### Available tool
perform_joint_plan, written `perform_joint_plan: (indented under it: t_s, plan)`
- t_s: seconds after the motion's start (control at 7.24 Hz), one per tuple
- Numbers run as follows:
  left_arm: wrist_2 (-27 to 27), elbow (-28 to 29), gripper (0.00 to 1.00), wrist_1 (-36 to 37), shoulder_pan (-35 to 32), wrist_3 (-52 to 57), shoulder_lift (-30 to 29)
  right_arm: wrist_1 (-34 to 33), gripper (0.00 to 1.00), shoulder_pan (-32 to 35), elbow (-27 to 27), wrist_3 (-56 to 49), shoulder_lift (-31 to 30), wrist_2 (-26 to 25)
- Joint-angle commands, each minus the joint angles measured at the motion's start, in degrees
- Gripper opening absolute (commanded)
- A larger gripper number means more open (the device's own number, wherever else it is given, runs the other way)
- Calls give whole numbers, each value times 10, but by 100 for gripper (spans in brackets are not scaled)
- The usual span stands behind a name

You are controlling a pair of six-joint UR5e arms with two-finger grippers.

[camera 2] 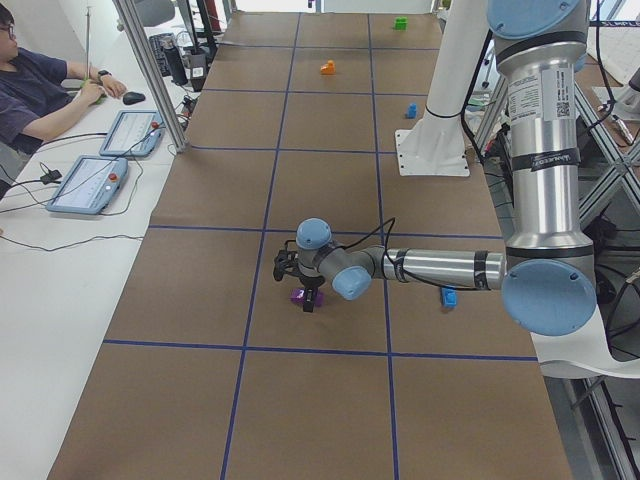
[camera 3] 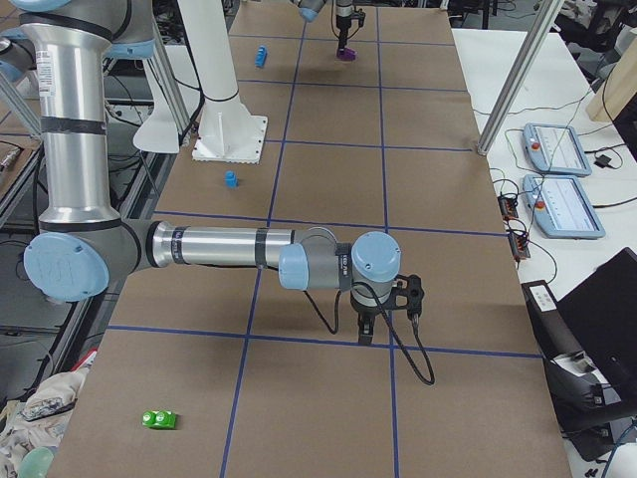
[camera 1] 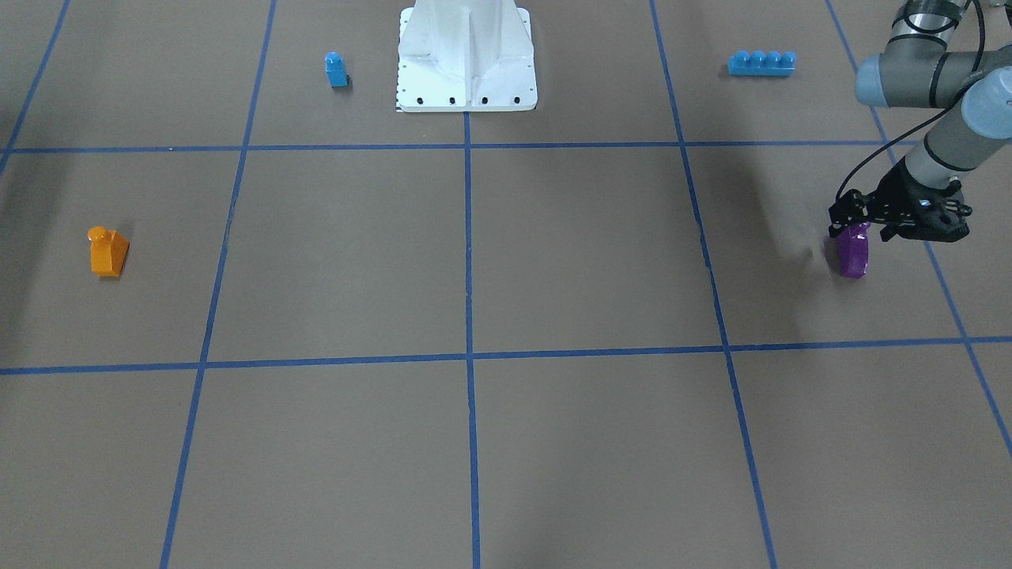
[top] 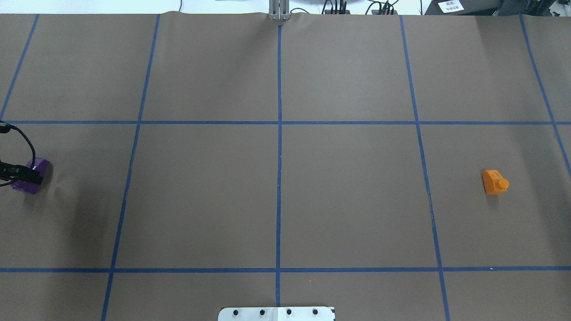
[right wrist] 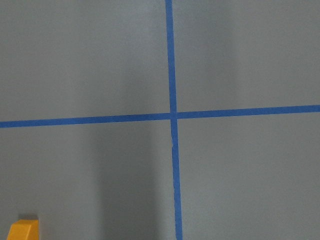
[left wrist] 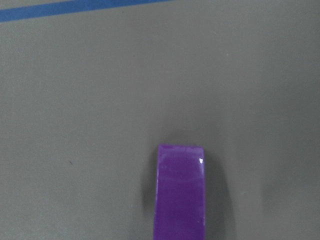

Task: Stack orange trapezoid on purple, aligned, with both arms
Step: 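Close the left gripper on the purple block and lift it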

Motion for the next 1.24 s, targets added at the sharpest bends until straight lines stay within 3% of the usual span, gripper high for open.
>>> perform_joint_plan:
  t_s: [0.0, 0.14, 0.69, 0.97, 1.1]
  plan:
    - [2, 2, 15, 3, 1, 0, -2, 0, 100, 0, 1, 0, -1, 0]
    - [2, 0, 0, 3, 2, 0, 1, 0, 100, 0, 2, 0, -1, 0]
    - [1, -56, 0, 5, 0, 4, -19, -3, 100, 1, 25, 1, 0, 0]
    - [1, -67, 0, 33, 0, 4, -93, -5, 100, -3, 47, 2, 3, -4]
    - [1, -81, 0, 103, 0, 4, -153, -4, 100, -3, 48, 2, -1, -3]
